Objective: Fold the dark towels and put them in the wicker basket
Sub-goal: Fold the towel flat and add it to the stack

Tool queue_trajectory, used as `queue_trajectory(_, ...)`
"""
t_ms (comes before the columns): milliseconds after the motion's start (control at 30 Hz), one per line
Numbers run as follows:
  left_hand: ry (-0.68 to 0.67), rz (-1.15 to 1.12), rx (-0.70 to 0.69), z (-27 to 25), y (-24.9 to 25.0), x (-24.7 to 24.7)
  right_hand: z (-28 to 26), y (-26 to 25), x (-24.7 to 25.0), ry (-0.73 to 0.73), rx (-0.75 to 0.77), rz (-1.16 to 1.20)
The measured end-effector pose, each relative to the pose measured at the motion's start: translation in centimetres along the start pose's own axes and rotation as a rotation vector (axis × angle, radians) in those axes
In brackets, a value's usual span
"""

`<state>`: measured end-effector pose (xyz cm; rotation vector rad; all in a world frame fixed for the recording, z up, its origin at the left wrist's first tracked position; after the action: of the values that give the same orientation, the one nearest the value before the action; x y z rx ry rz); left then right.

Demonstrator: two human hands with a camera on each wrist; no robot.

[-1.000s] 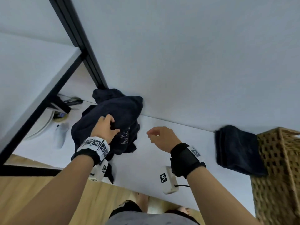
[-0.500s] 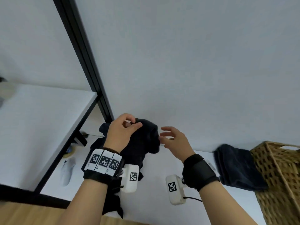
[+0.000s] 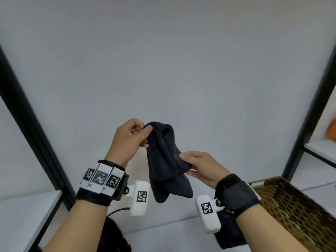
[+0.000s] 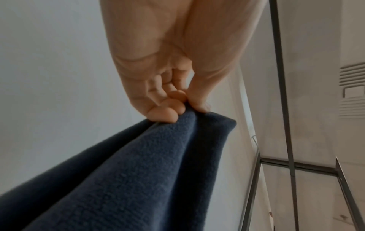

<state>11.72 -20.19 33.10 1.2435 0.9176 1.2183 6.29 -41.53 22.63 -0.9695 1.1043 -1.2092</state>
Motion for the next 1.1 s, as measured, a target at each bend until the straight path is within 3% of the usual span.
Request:
queue_trajectory(133, 0.047, 0.020, 0.010, 1.4, 0.8, -1.1, -0.3, -4.4, 2.0, 0.125, 0.156, 0.044)
queue_trajectory(300, 0.156, 0.167, 0.092, 1.8, -1.5, -0.7, -0.6, -8.4, 3.3, 0.242, 0.313, -0.017)
queue_trajectory(467, 0.118, 0.290, 0.244, 0.5, -6.0, 0.0, -0.9, -10.1, 2.9, 0.277, 0.417, -0.104)
queue_trajectory(633, 0.124, 0.289, 0.272, -3.3, -8.8, -1.2, -1.8, -8.3, 1.2, 0.247, 0.406, -0.204)
queue_trajectory(733, 0.022, 0.180, 0.178, -6.6, -8.6, -3.7, -2.5, -6.6, 0.0, 0.242, 0.372, -0.303)
queue_trajectory(833, -0.076, 0.229, 0.084, -9.3, -8.9, -6.7, -3.4, -5.2, -0.6, 0.262, 0.340, -0.339)
queue_trajectory(1000, 0.016, 0.444, -0.023, -10.9, -10.4, -9.8, -5.7, -3.3, -0.4, 0.269, 0.297, -0.397)
queue_trajectory(1100, -0.019, 0.387, 0.042, -11.9, -11.1, -9.9, -7.6, -2.3, 1.0, 0.301, 0.278, -0.420)
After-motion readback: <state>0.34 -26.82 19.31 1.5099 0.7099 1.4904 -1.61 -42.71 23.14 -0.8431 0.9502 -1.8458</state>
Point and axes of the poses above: each hand's wrist, its own z-axis towards the middle knuckle, its own x-axis out of the back of the hand, y = z × x, the point moved 4 cm from there along z, towards the middle knuckle, and after that the axes turned 15 degrees about x, right-handed, at the moved point
